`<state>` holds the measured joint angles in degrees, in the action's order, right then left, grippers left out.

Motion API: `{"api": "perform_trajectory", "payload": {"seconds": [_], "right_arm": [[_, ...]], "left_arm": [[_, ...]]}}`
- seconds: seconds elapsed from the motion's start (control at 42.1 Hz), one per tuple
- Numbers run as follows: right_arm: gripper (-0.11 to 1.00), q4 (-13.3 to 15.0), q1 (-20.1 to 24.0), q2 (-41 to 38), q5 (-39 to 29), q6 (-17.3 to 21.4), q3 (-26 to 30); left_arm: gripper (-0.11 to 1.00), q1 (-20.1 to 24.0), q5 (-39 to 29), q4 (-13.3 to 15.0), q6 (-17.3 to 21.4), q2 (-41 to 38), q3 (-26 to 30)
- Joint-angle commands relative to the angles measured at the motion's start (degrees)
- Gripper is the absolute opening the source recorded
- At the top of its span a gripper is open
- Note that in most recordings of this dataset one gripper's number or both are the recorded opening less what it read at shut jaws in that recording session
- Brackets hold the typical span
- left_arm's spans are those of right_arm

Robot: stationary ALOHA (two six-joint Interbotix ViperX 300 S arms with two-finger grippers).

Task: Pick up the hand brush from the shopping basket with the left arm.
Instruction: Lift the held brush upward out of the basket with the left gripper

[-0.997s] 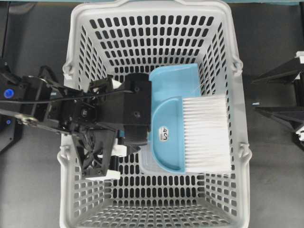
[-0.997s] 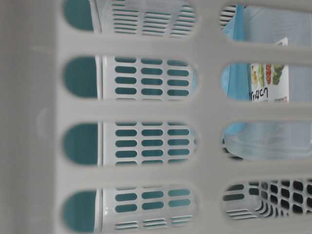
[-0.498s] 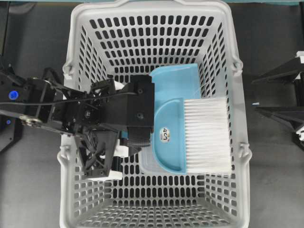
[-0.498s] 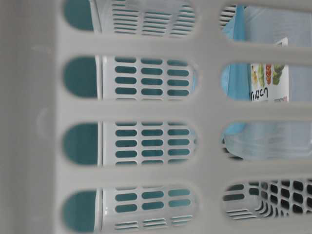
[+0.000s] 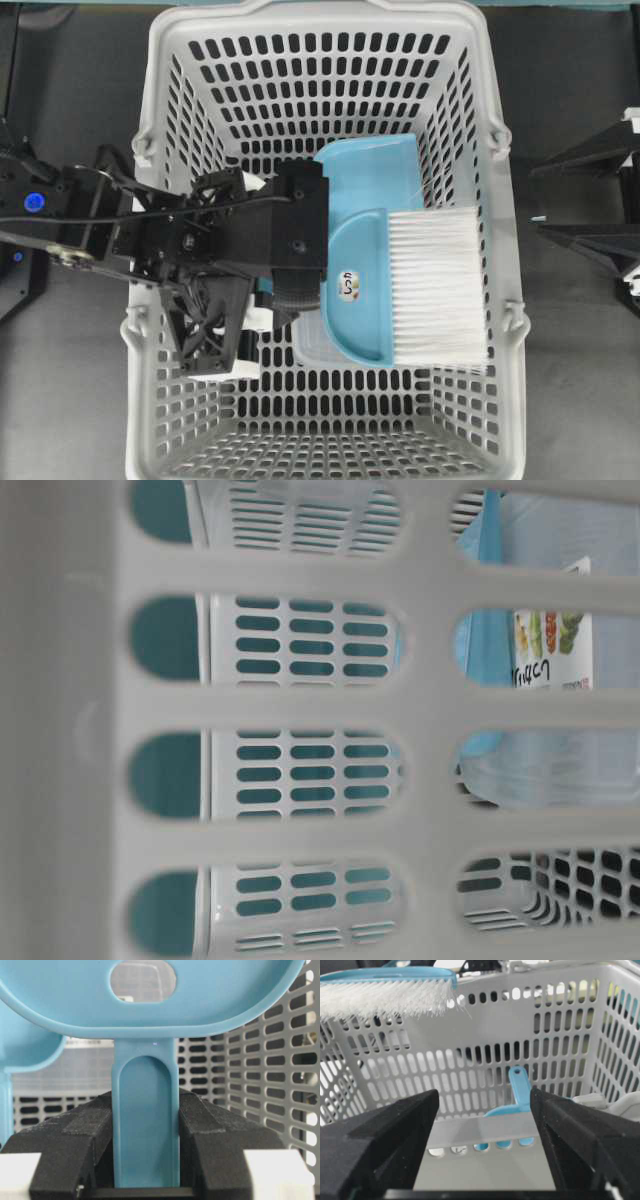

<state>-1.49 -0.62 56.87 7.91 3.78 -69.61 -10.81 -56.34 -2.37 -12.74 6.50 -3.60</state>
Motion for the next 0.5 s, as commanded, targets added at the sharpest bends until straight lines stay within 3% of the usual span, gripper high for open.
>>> {"api": "perform_trajectory", "payload": {"seconds": [0.0,0.475], "right_arm": [[0.71,-0.18,-0.09,-0.26,0.53,0.09,0.44],[0.71,-0.18,-0.09,0.26,0.35,0.09,0.44]], "left_arm": [[0.24,0.00,0.44,-0.18,0.09,0.53,0.79],[0.24,0.00,0.35,-0.26,0.18,-0.53,0.53]]}}
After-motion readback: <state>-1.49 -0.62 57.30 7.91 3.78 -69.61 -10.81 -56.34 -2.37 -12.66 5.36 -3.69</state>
